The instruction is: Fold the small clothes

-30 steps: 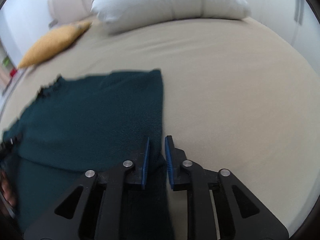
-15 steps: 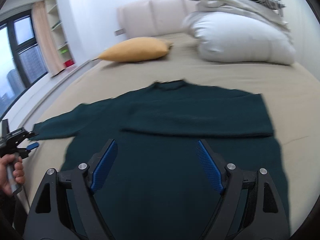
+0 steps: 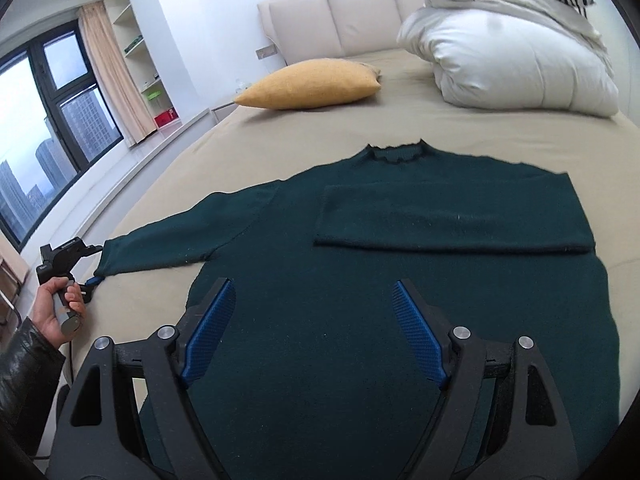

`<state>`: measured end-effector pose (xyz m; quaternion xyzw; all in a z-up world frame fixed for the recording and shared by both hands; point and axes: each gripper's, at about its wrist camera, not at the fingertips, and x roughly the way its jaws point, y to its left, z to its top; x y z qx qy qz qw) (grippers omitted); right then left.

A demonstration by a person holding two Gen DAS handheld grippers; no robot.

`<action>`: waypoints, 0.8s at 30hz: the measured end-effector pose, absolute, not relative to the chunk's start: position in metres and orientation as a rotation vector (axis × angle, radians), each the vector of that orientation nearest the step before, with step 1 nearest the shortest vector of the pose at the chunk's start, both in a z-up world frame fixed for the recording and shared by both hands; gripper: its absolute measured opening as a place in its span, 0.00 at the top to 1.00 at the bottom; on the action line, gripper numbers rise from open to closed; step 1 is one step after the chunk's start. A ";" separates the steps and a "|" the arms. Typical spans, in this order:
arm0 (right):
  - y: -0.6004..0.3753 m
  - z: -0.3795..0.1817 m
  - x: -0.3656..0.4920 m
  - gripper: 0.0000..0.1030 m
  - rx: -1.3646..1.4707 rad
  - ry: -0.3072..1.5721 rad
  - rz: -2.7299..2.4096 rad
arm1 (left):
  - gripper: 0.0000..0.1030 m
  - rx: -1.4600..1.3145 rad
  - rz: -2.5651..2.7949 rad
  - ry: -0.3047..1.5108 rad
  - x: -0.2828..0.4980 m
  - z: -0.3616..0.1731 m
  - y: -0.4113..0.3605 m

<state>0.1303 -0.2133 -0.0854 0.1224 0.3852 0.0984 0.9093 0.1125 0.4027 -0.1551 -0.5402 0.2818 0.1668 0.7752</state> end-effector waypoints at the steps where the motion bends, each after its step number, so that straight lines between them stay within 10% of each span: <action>1: -0.218 -0.086 0.129 0.27 0.262 0.800 0.205 | 0.74 -1.173 0.352 0.617 0.115 -0.155 0.402; 3: -0.224 -0.089 0.127 0.29 0.289 0.805 0.206 | 0.93 -1.191 0.320 0.637 0.115 -0.157 0.405; 16: -0.295 -0.119 0.095 0.31 0.458 0.805 0.103 | 0.92 -0.632 -0.050 0.610 0.170 -0.023 0.191; 24: -0.350 -0.134 0.077 0.31 0.556 0.801 0.014 | 0.80 -0.395 -0.326 0.852 0.187 -0.089 -0.030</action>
